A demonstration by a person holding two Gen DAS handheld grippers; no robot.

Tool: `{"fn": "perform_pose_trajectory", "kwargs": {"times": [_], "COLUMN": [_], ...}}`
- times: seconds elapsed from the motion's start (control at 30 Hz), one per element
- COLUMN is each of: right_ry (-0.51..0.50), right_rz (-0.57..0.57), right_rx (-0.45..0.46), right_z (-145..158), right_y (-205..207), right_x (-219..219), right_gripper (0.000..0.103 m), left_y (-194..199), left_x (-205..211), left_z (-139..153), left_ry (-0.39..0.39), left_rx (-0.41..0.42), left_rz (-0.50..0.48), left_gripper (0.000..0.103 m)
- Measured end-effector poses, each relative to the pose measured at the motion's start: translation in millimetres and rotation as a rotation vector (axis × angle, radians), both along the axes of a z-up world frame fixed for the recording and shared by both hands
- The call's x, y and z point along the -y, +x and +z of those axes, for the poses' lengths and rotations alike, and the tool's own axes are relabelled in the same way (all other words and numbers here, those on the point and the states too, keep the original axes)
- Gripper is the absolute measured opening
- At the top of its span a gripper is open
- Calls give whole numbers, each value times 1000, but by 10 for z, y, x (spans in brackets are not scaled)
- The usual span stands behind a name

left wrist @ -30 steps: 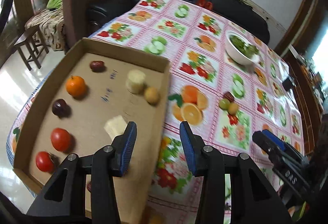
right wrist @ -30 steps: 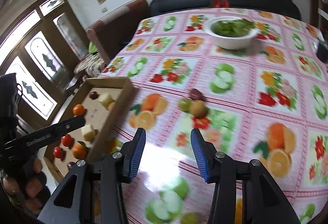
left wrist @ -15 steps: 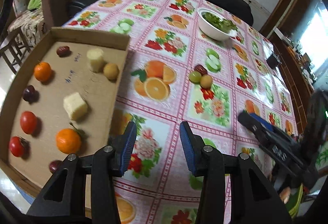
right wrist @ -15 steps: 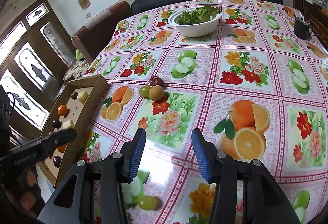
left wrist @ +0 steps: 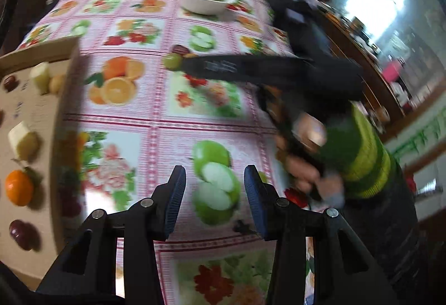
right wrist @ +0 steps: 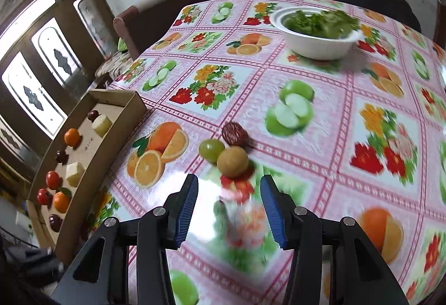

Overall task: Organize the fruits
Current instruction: 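Close left tool on green grape while right tool closes on tan round fruit, then carry green grape in left tool over box while right tool carries tan fruit there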

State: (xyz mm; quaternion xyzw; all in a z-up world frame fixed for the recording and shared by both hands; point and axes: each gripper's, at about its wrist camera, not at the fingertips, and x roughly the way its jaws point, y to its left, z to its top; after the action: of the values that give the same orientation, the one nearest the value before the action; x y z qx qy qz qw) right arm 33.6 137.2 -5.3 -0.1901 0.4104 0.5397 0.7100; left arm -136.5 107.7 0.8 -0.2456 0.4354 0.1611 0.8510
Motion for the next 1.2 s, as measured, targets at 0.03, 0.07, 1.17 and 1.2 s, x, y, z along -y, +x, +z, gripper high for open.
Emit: {"fn": "perform_pose_trajectory", "kwargs": {"times": [0.03, 0.07, 1.17, 1.2], "right_ry": [-7, -18, 192, 192], "right_rz": [3, 9, -143, -140], "right_rx": [7, 9, -62, -62], "right_z": [-15, -42, 648, 653], "right_y": [8, 19, -11, -38], "right_x": [-50, -112, 1329, 1328], "right_gripper": [49, 48, 27, 27], "left_y": [30, 56, 123, 94], "left_x": [38, 70, 249, 234], "left_z": [-10, -24, -26, -3], "left_ry": [-1, -1, 193, 202], "left_rx": [-1, -5, -133, -133], "left_rz": [-24, -42, 107, 124], "left_gripper": [41, 42, 18, 18]}}
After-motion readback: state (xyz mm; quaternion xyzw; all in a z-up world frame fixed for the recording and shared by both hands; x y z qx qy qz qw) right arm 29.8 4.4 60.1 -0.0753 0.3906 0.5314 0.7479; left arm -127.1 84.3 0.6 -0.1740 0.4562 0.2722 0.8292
